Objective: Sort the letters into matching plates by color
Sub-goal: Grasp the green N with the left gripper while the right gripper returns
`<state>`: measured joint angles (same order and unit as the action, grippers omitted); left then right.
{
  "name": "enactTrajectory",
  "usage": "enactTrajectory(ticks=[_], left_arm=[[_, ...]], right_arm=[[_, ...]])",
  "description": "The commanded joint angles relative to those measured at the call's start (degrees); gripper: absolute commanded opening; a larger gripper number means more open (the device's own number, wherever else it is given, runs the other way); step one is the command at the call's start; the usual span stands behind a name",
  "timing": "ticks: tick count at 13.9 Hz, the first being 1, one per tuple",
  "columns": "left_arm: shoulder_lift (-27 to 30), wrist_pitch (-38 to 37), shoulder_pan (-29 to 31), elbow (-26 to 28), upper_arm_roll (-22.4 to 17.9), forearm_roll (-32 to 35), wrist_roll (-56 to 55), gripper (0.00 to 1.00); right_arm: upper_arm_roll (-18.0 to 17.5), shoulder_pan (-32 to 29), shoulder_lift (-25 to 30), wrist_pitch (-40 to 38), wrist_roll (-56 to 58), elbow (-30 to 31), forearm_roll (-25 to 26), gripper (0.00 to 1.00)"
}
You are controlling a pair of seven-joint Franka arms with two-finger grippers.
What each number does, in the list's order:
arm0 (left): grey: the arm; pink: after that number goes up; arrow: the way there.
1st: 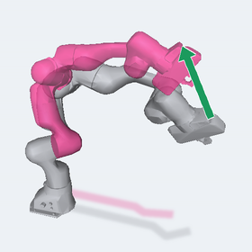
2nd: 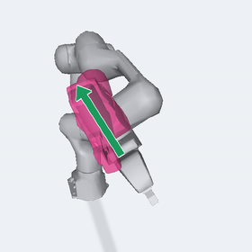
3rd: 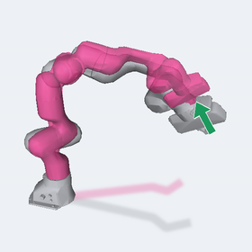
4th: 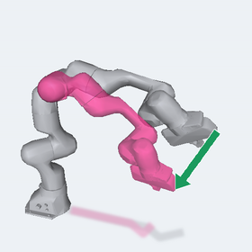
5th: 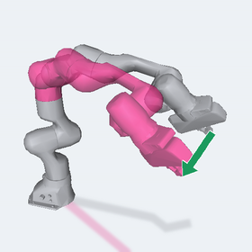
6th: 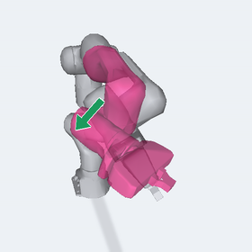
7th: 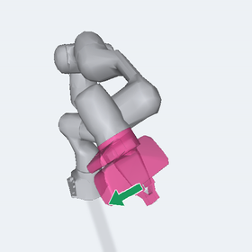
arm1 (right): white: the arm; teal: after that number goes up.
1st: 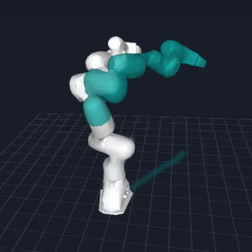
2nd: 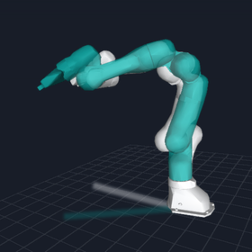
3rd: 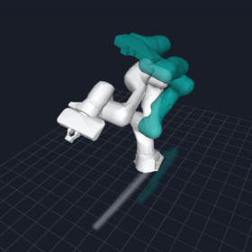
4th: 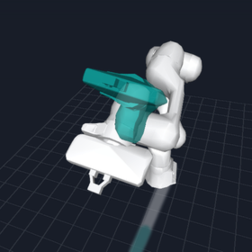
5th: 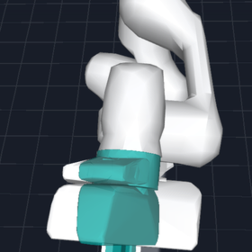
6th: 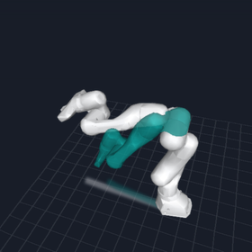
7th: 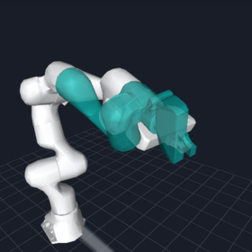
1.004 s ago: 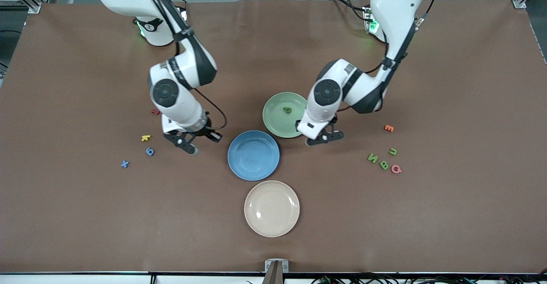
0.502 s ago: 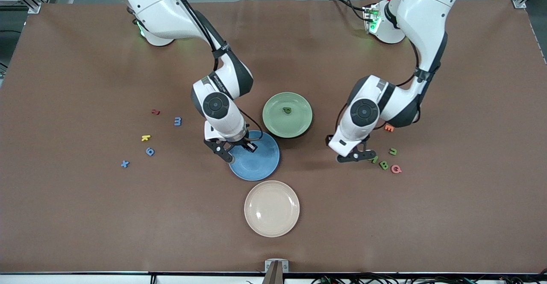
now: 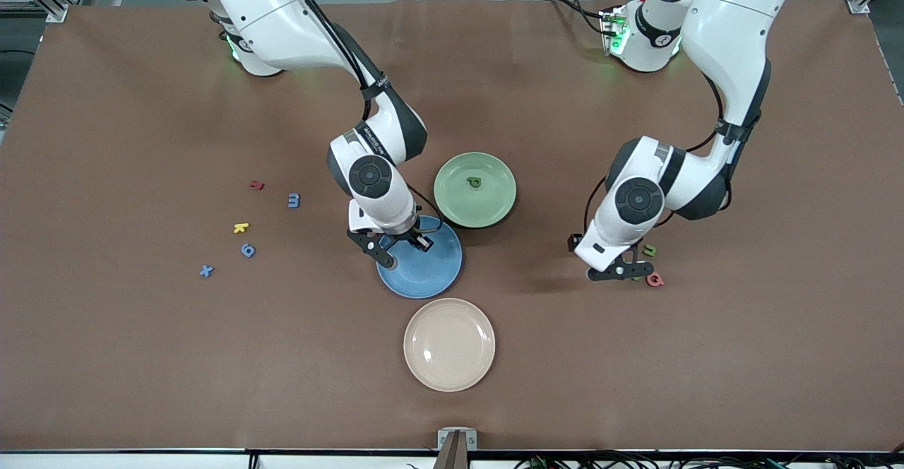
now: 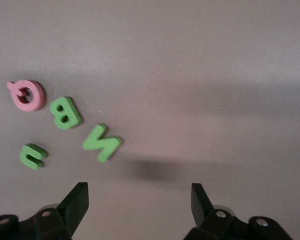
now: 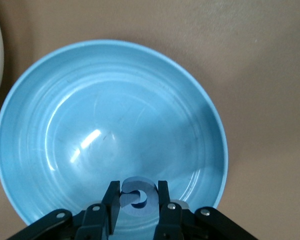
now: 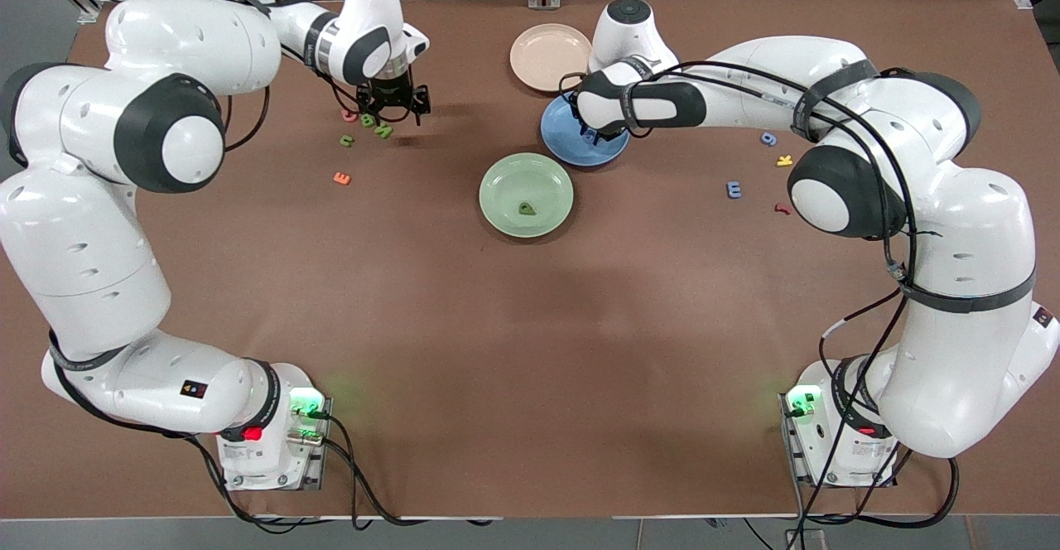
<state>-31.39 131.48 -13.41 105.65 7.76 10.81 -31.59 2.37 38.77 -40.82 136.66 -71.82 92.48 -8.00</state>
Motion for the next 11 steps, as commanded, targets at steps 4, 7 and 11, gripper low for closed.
enactTrajectory(ticks=[4,7,11], left_arm=[[-1.04,5.54,4.97,2.19,0.59,1.23,4.78,0.91],[-1.83,7.73,5.06,2.98,0.59,1.15,4.69,0.91],[-2.53,7.91,5.06,3.68,0.59,1.15,4.25,0.91]], right_arm=[[0.8,1.3,-0.76,-0.95,-2.19,-2.13,-0.35,1.0],[0.8,0.96,-0.67,-0.87,-2.01,-2.21,-0.35,1.0],[1.15,0.17,-0.4,-1.13,-1.22,-2.92,0.18,1.0]])
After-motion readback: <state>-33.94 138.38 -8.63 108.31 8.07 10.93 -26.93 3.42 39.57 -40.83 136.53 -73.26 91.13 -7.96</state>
